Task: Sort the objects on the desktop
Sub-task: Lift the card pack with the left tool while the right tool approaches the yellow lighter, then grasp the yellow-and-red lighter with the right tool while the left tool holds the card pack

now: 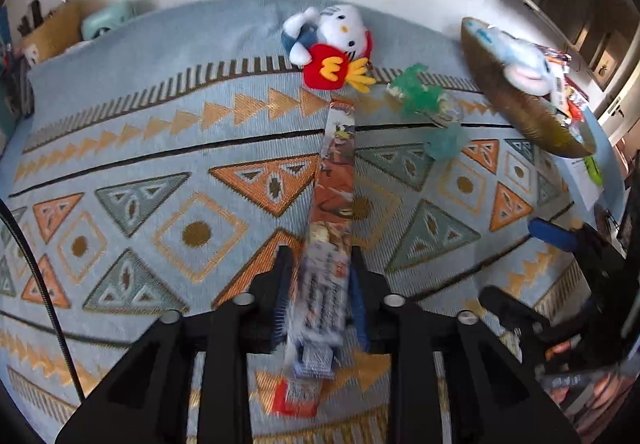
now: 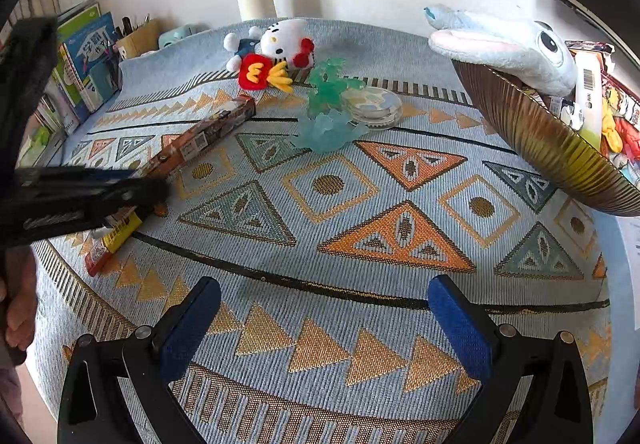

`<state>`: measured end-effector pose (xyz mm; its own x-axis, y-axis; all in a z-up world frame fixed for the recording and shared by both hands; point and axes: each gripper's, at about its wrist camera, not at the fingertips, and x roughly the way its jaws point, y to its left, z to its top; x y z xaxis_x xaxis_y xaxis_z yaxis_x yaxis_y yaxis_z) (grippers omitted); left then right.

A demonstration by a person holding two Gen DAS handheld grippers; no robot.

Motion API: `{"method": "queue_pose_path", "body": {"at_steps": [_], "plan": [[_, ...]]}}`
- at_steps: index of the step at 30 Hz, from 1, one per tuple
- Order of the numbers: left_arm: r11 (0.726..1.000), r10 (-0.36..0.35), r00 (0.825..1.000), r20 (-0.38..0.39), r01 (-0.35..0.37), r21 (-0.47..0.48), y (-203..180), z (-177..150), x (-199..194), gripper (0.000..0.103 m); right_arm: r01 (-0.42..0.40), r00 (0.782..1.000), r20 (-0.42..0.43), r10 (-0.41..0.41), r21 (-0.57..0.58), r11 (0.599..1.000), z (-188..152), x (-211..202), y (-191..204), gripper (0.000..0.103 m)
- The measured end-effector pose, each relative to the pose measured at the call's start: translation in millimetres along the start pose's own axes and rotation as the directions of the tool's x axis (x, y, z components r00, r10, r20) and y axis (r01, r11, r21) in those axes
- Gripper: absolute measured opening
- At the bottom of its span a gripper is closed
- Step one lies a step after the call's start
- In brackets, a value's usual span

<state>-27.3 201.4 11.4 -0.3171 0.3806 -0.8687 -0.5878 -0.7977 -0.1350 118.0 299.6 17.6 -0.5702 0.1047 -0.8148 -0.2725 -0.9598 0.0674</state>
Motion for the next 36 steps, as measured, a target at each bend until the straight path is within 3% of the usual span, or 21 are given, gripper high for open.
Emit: {"method": "queue_pose_path", "body": {"at_steps": [6,8,9,11,15,18,21,24,28,34,36], "plan": [[0.995,0.057,0.996,0.072,-0.063,0.077,-16.6,21.6,21.4,0.028,-0.001,1.000,0.000,0.001,0.000,1.000,-0.3,-2.0,0.5,0.103],[0.994,0.069,0.993,0.095,-0.077,0.077,-19.7,23.7,23.9,0.016,-0.004,1.000,0.001,0.004,0.002,1.000,1.4,-2.8,-1.0,0.103],[0.995,0.071,0.992,0.104,-0.078,0.067,-19.1,23.9,22.5,0.015,-0.005,1.000,0.002,0.005,0.003,1.000,1.8,-3.2,-0.4,0.103],[0.998,0.046,0.986,0.159,-0.051,0.030,-13.5,20.8,8.9,0.015,-0.007,1.000,0.003,0.007,0.005,1.000,2.8,-3.8,0.4,0.103],[0.998,0.029,0.958,0.285,-0.010,-0.067,4.0,8.1,-40.3,0.015,-0.011,1.000,0.005,0.011,0.008,1.000,-1.5,-5.0,-7.6,0.103],[0.992,0.057,0.939,0.340,-0.015,-0.123,14.1,-6.0,-73.5,0.015,-0.011,1.000,0.005,0.011,0.010,1.000,-1.4,-5.8,-6.3,0.103],[0.983,0.116,0.931,0.347,-0.057,-0.176,34.0,-31.7,-99.5,0.015,-0.012,1.000,0.006,0.012,0.010,1.000,-0.9,-6.2,-5.1,0.103],[0.963,0.168,0.935,0.311,-0.088,-0.257,58.4,-66.1,-100.7,0.015,-0.012,1.000,0.005,0.012,0.010,1.000,-1.2,-6.5,-4.8,0.103],[0.923,0.170,0.940,0.296,-0.047,-0.381,102.1,-109.9,-96.8,0.015,-0.011,1.000,0.005,0.011,0.009,1.000,-1.8,-5.6,-3.9,0.103],[0.903,0.191,0.937,0.293,-0.050,-0.427,117.4,-122.5,-78.8,0.015,-0.022,1.000,0.020,0.022,0.002,1.000,-5.5,-9.6,-5.3,0.103],[0.907,0.193,0.941,0.277,-0.064,-0.415,114.1,-119.5,-74.9,0.015,-0.040,0.995,0.095,0.041,-0.012,0.999,-9.1,-23.2,-2.1,0.103]]}}
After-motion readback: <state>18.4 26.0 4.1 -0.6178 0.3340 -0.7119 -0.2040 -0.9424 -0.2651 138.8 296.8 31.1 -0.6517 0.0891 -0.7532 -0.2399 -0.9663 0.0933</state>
